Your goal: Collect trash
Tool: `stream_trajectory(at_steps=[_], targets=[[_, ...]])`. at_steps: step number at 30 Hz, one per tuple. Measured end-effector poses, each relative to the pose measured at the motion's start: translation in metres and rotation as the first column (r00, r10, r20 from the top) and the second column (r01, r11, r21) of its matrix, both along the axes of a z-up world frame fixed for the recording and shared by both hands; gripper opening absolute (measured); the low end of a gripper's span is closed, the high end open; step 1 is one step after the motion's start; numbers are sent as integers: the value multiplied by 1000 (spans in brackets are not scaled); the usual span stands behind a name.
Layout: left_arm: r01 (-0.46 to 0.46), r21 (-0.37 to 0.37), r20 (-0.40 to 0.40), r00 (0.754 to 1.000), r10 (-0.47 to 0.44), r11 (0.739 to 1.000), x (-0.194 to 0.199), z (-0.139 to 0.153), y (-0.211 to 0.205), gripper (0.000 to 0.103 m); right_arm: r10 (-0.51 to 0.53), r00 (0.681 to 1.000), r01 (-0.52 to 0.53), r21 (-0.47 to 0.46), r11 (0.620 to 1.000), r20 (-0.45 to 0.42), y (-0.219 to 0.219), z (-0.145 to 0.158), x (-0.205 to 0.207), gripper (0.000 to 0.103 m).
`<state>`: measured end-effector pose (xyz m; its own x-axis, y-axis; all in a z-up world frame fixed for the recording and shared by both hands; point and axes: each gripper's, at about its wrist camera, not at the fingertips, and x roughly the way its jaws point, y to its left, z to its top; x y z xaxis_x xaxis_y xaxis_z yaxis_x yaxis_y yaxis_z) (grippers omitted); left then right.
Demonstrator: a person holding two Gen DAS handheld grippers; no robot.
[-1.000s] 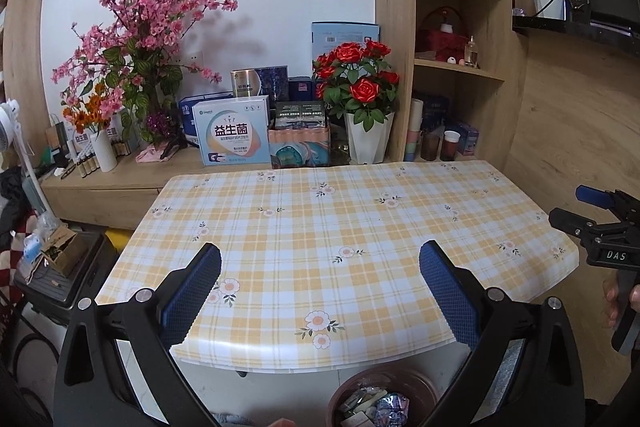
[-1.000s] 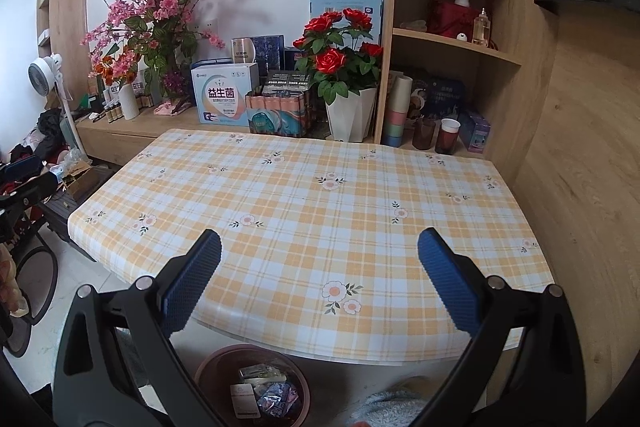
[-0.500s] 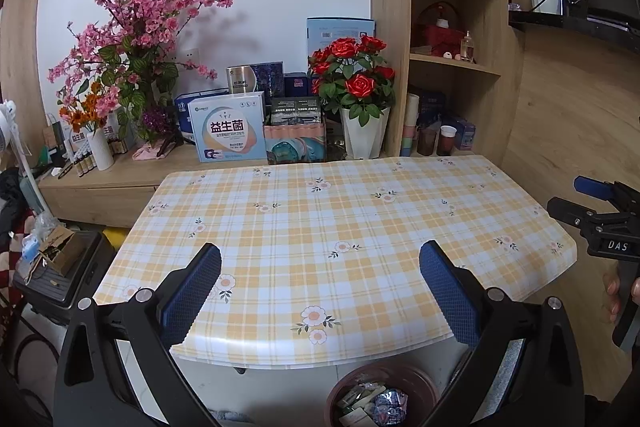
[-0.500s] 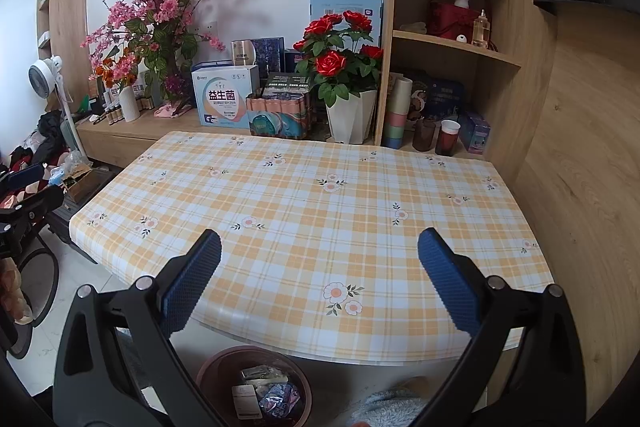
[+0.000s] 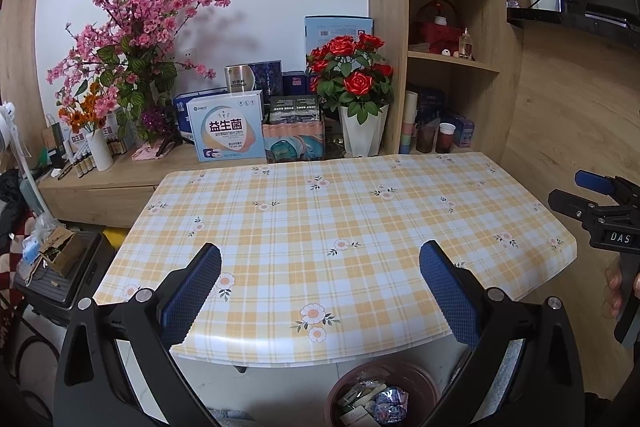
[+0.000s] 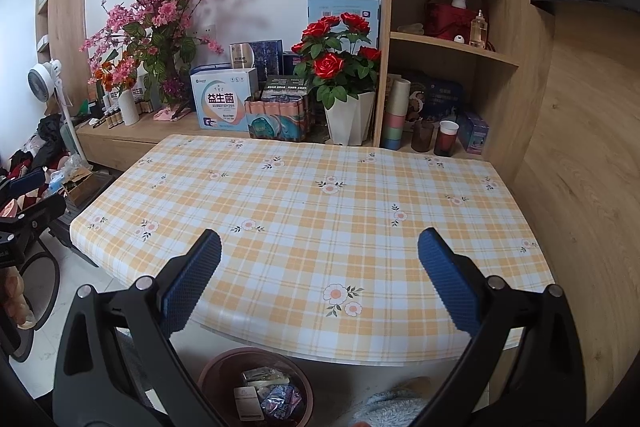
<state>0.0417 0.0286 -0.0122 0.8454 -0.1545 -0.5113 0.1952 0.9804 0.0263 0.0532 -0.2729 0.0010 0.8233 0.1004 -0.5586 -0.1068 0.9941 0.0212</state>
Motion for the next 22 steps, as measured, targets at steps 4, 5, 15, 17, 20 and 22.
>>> stream_trajectory(at_steps=[4,5,15,17,20,22], targets=[[2,5,0,1000,-2,1000,0,-1,-2,97,2,1000,-2,-2,1000,4,0,1,-1,97],[2,7,0,1000,-2,1000,0,-1,-2,97,2,1000,-2,-2,1000,4,0,1,-1,97],[-17,21,6,1000,17,1000,1,0,0,97,9,1000,-9,-13,1000,3,4,1,-1,97],[-36,27,2,999,36,999,2,-1,1,97,9,1000,-9,-12,1000,4,4,1,-1,97],[-53,24,-8,999,53,998,5,-1,5,97,10,1000,-10,-12,1000,4,4,1,-1,97],[-63,27,-8,998,63,998,5,-1,6,97,9,1000,-9,-14,1000,4,4,1,-1,97]])
